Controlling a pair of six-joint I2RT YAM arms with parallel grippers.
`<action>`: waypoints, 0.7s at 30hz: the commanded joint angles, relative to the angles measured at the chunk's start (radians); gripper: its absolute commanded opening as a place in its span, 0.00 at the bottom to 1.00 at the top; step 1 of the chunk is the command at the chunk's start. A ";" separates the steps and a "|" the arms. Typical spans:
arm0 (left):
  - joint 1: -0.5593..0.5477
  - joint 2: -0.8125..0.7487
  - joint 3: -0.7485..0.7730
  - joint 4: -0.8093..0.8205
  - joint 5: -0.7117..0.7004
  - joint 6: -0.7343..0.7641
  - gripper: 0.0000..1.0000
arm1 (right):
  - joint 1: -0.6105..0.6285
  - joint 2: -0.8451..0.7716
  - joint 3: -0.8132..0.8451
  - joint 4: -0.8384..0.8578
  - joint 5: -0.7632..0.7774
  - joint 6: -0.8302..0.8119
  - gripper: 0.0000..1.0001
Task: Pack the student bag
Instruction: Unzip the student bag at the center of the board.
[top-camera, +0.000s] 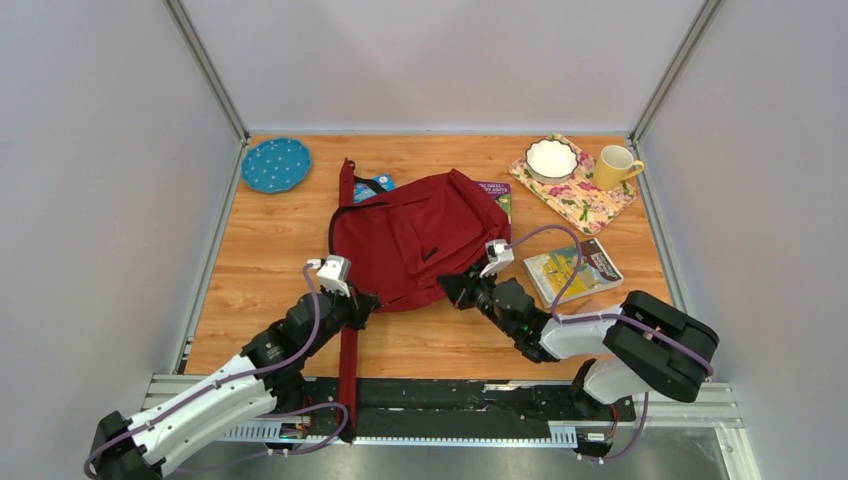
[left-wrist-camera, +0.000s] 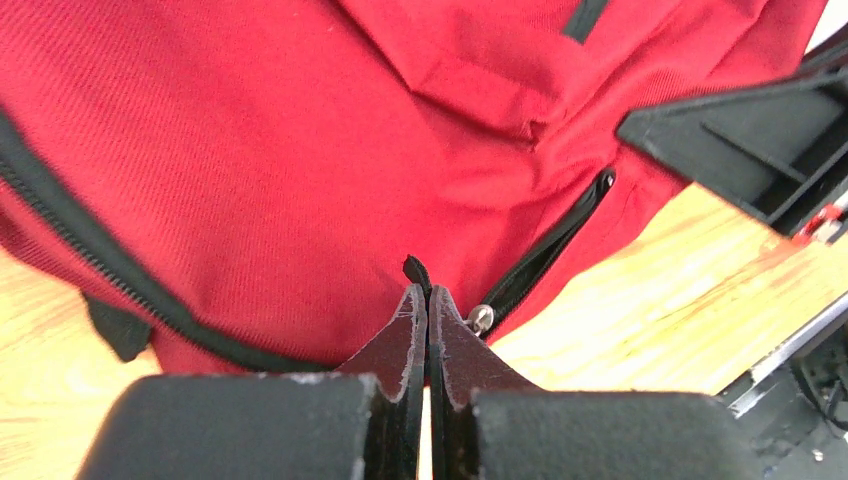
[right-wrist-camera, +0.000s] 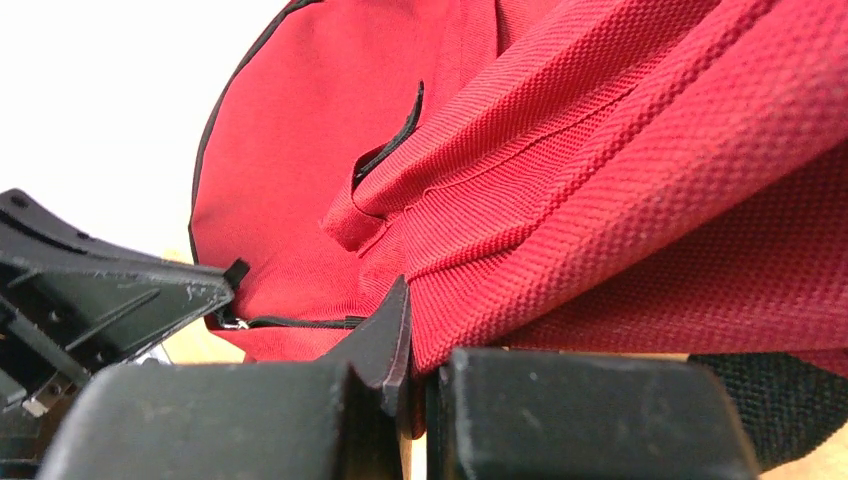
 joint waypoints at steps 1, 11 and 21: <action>0.000 -0.051 0.044 -0.063 -0.004 0.140 0.00 | -0.081 -0.078 0.109 -0.071 -0.020 -0.049 0.00; -0.001 -0.033 0.139 -0.055 0.446 0.289 0.00 | -0.251 -0.171 0.393 -0.603 -0.295 -0.135 0.00; -0.014 0.074 0.136 0.161 0.619 0.225 0.00 | -0.544 0.104 0.722 -0.950 -0.746 -0.140 0.07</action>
